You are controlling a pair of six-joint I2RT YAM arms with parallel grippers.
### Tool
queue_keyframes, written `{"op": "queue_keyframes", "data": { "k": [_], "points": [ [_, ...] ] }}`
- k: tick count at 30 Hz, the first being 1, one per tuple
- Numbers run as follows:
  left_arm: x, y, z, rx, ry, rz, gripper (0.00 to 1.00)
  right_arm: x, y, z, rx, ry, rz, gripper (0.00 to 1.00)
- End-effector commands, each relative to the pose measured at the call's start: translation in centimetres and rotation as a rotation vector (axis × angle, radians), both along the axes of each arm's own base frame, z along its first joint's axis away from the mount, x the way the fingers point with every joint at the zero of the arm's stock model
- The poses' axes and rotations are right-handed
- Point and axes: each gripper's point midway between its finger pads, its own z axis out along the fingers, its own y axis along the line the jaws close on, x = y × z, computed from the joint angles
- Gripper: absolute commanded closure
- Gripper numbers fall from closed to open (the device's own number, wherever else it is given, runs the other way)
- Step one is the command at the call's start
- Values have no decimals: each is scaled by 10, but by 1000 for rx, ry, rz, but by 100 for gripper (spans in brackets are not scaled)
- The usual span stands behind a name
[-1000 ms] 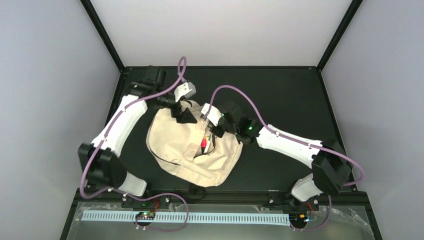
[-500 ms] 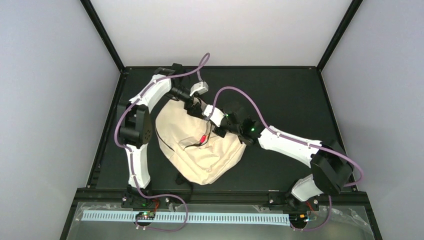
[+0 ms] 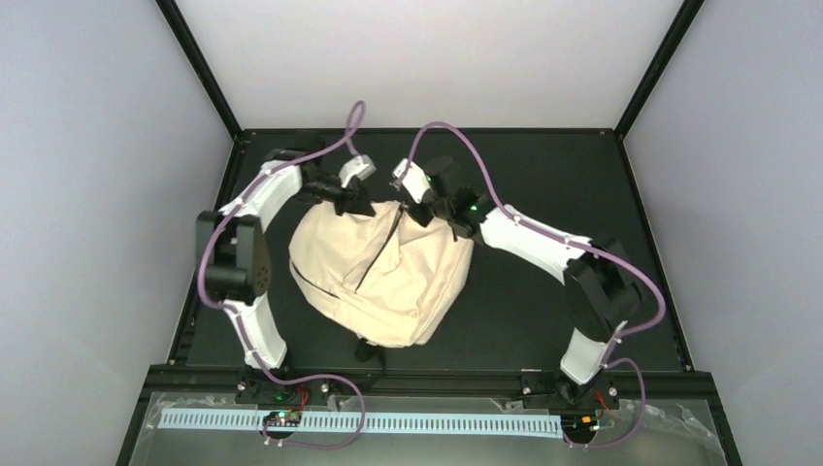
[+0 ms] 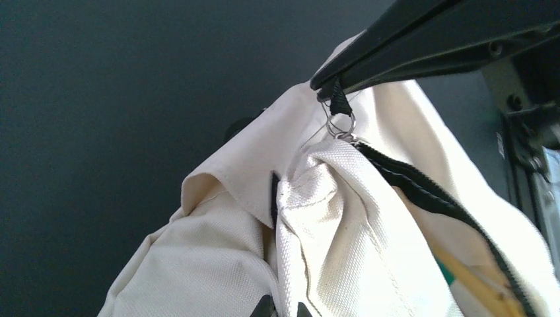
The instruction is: Pack the student bag
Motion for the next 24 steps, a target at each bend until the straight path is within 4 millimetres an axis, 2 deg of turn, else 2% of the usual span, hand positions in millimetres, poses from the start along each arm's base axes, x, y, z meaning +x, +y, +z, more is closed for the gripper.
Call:
{"op": "queue_keyframes", "data": {
  "k": [1,4,5,6,9,12,15,17,20,22,24],
  "points": [
    [26,56,53,-31,-95,333,98,60,-15,31,7,-73,-162,99],
    [-9,59,44,-43,-68,362,98,67,1,43,24,-81,-118,99],
    [-22,59,45,-65,-56,375,95,66,7,46,34,-82,-96,99],
    [-39,57,32,-81,-1,384,93,64,13,48,41,-84,-69,99],
    [-68,51,28,-129,94,407,79,56,29,48,36,-93,10,99],
    [-100,40,40,-148,150,347,54,57,38,47,24,-93,38,99],
    [-127,33,68,-128,60,263,40,70,42,56,23,-131,24,99],
    [-135,34,84,-88,-1,225,30,79,46,67,20,-157,18,99],
    [-127,48,93,38,-83,262,18,79,56,88,46,-182,60,99],
    [-118,59,93,106,-107,320,11,61,64,91,73,-177,149,99],
    [-118,64,94,127,-98,329,2,32,71,84,83,-175,255,99]
  ]
}}
